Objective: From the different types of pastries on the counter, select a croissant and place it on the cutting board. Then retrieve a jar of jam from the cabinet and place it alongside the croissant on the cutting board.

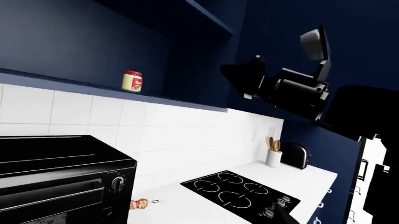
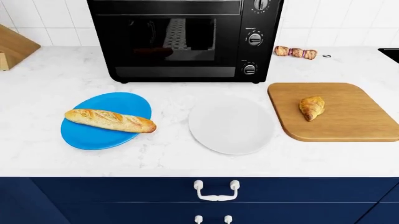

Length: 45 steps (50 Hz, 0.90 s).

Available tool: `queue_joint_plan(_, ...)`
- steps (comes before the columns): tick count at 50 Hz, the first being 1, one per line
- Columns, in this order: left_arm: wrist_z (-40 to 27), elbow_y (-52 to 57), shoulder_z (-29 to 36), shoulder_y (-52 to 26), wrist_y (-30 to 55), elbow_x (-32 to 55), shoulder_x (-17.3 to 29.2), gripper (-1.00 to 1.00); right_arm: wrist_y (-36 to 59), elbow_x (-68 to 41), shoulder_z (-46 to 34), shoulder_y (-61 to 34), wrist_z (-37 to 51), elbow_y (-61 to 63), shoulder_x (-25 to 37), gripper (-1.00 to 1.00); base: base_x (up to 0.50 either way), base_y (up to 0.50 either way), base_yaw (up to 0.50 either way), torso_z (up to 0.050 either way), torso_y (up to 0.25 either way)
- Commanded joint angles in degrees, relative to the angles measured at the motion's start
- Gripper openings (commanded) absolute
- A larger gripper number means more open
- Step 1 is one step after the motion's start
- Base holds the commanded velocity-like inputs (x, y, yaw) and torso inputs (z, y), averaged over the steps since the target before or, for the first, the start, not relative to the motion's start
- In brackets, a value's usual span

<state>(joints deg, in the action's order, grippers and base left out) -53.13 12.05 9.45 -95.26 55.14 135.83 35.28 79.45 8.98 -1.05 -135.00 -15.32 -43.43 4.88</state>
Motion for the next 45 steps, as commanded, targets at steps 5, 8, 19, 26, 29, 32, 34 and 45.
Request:
queue_joint_plan(5, -0.39, 0.95, 0.87, -1.02, -0.21, 2.39, 0.42, 1.00, -0.04, 0.08, 0.03, 0.00, -0.01, -0.04, -0.03, 1.00, 0.00, 0.00, 0.00, 0.050, 0.000)
queue_joint_plan(8, -0.10, 1.05, 0.84, -1.09, -0.09, 2.24, 0.37, 1.00, -0.04, 0.08, 0.03, 0.00, -0.01, -0.04, -0.03, 1.00, 0.00, 0.00, 0.00, 0.050, 0.000)
queue_joint_plan(19, 0.31, 1.25, 0.84, -1.52, -0.04, 2.68, 0.77, 1.00, -0.04, 0.08, 0.03, 0.00, -0.01, -0.04, -0.03, 1.00, 0.00, 0.00, 0.00, 0.036, 0.000)
queue_joint_plan(26, -0.18, 1.59, 1.19, -2.54, -0.35, 4.04, 1.25, 1.00, -0.04, 0.08, 0.03, 0.00, -0.01, -0.04, -0.03, 1.00, 0.00, 0.00, 0.00, 0.000, 0.000)
queue_joint_plan(29, -0.44, 1.71, 1.40, -3.04, -0.51, 4.42, 1.34, 1.00, -0.04, 0.08, 0.03, 0.00, -0.01, -0.04, -0.03, 1.00, 0.00, 0.00, 0.00, 0.000, 0.000)
queue_joint_plan(32, -0.68, 1.92, 1.60, -3.45, -0.68, 4.70, 1.40, 1.00, -0.04, 0.08, 0.03, 0.00, -0.01, -0.04, -0.03, 1.00, 0.00, 0.00, 0.00, 0.000, 0.000)
queue_joint_plan(34, -0.70, 2.01, 1.67, -3.54, -0.70, 4.72, 1.42, 1.00, -0.04, 0.08, 0.03, 0.00, -0.01, -0.04, -0.03, 1.00, 0.00, 0.00, 0.00, 0.000, 0.000)
queue_joint_plan(45, -0.23, 2.30, 1.87, -3.28, -0.63, 4.11, 1.29, 1.00, -0.04, 0.08, 0.03, 0.00, -0.01, -0.04, -0.03, 1.00, 0.10, 0.00, 0.00, 0.000, 0.000)
